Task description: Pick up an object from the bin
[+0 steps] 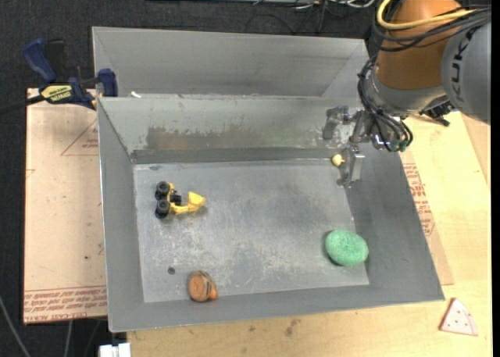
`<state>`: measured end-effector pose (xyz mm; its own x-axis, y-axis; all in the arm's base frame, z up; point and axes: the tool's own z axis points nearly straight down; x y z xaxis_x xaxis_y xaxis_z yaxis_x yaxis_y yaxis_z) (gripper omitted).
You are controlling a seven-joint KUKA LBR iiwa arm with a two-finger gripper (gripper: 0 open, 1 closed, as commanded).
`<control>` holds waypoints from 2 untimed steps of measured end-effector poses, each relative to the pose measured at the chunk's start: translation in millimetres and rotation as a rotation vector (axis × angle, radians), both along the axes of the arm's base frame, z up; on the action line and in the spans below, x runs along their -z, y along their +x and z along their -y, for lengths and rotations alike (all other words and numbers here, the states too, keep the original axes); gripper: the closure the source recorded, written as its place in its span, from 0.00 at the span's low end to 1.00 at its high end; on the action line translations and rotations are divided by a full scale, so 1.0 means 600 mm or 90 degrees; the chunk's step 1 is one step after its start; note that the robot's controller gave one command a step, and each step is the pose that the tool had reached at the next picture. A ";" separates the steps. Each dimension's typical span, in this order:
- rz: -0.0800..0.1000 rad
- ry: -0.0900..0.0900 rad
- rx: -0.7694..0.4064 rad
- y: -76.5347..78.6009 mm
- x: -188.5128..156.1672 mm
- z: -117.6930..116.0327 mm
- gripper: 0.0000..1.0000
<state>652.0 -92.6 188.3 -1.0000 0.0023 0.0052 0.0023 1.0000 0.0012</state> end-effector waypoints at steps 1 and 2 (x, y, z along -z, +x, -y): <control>0.005 -0.001 -0.001 0.002 -0.009 -0.001 0.00; 0.007 0.000 0.038 -0.033 0.106 -0.048 0.00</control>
Offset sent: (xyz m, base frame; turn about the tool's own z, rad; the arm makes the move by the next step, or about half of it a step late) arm -0.0374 0.0508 -0.1183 0.1077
